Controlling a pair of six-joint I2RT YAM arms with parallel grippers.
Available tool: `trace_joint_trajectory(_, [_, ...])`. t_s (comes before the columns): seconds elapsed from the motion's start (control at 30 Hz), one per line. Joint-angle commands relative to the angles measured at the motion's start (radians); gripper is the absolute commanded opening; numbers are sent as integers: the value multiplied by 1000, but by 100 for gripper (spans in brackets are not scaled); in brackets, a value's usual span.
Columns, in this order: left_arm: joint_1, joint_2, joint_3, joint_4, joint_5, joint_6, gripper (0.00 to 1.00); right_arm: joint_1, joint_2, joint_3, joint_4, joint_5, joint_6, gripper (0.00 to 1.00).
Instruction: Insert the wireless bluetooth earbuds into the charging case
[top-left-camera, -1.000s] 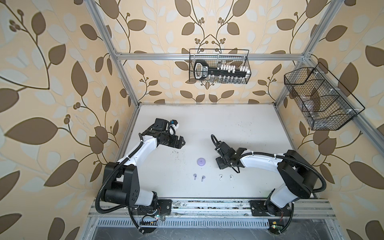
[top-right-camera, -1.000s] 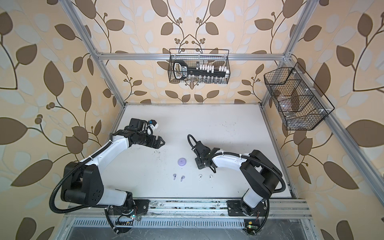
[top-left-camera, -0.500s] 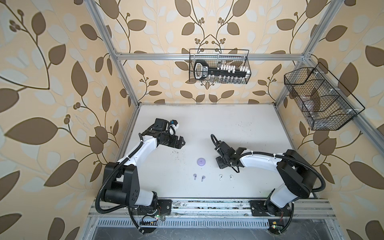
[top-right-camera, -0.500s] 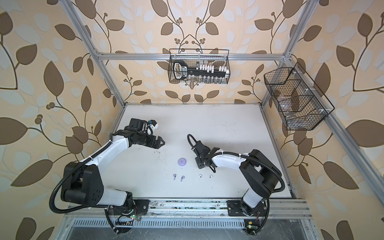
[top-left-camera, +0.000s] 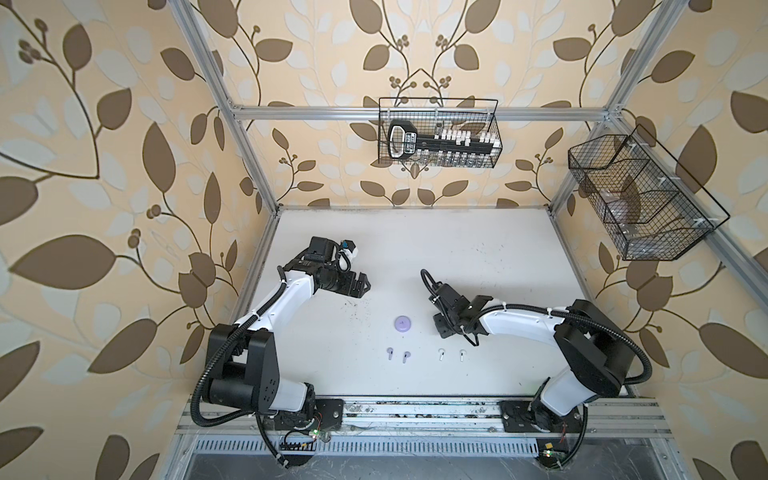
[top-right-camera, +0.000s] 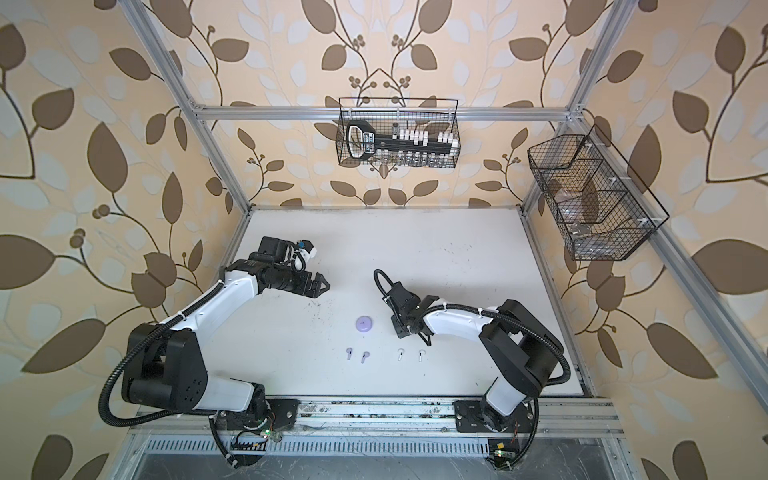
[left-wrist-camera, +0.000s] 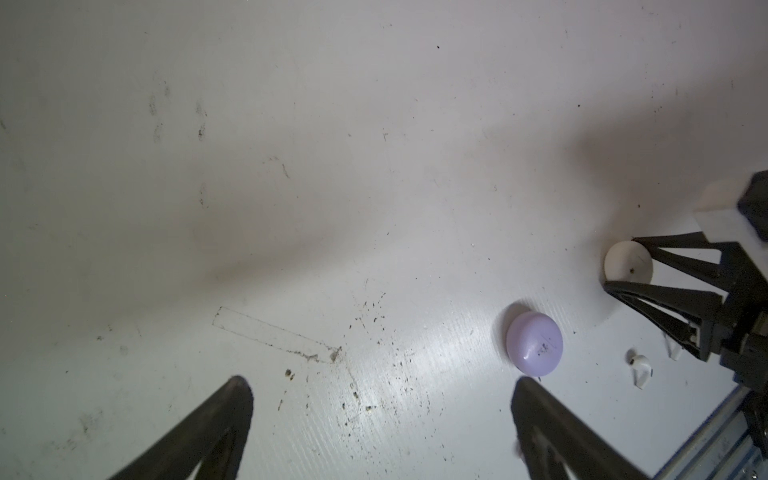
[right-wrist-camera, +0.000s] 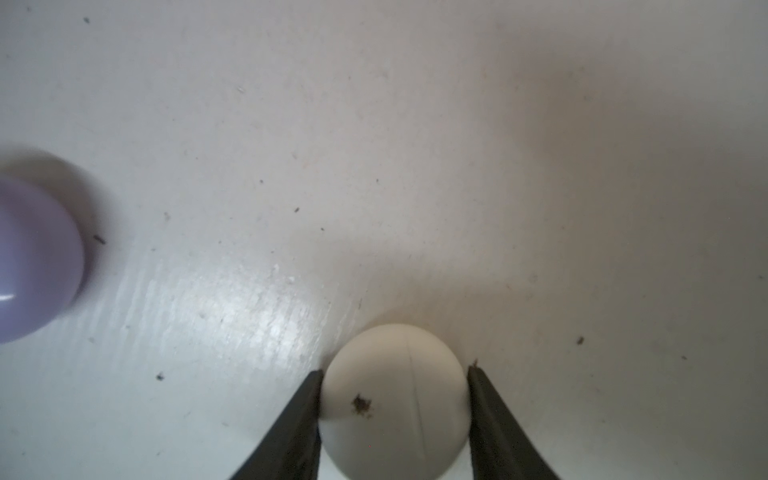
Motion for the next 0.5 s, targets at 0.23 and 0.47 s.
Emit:
trace_joint_trajectory(0.23, [-113,93,216,-192,105,45,97,86,-227,-56,39,-50,-94,37])
trace_joint_trajectory(0.47, [-162,169,367,-382,354,58,94,166,-386,-47,114,-15,-140,37])
